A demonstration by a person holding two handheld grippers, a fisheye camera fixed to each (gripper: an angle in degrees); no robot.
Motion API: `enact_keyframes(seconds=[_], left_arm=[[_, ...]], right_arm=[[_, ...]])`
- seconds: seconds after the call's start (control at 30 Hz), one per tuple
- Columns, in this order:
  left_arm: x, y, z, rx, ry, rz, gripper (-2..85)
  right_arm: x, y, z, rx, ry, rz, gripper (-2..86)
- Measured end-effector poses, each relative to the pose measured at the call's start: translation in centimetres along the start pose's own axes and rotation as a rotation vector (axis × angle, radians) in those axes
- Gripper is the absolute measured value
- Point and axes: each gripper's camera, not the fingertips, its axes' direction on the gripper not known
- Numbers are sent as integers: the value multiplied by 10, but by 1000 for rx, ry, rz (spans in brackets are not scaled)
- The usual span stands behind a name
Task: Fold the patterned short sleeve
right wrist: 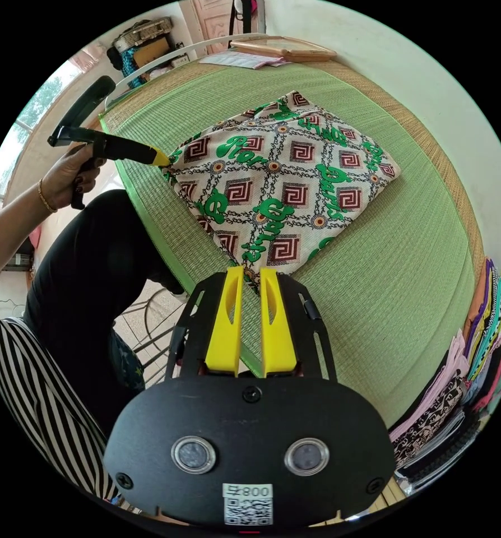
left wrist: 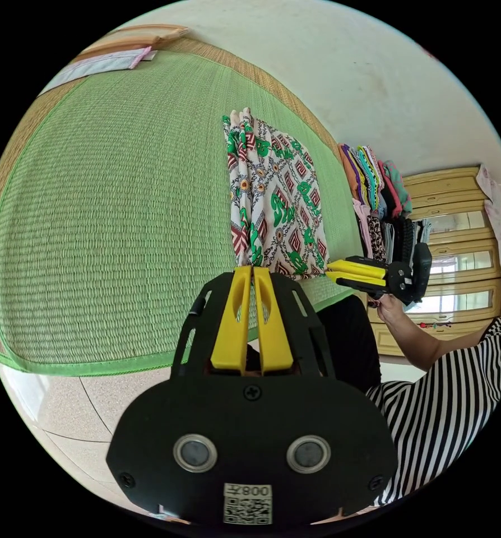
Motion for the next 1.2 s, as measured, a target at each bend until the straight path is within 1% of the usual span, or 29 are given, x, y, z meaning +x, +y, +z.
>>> enact_keyframes(seconds=[0.37, 0.57, 0.77, 0.9, 1.07, 1.2], left_arm=[[20, -2, 18, 24, 78, -13, 4], [36, -1, 21, 48, 101, 16, 4], [35, -3, 56, -49, 80, -36, 4], [41, -2, 65, -57, 49, -31, 4], [42, 1, 80, -67, 96, -52, 5], [51, 10, 85, -55, 70, -51, 9]], right_arm=[[6, 5, 4, -12, 50, -5, 4], [23, 15, -24, 57, 32, 4, 2], [34, 22, -1, -25, 12, -29, 3], [44, 27, 7, -35, -5, -31, 4], [72, 33, 21, -51, -75, -9, 7], [86, 39, 22, -55, -88, -7, 12]])
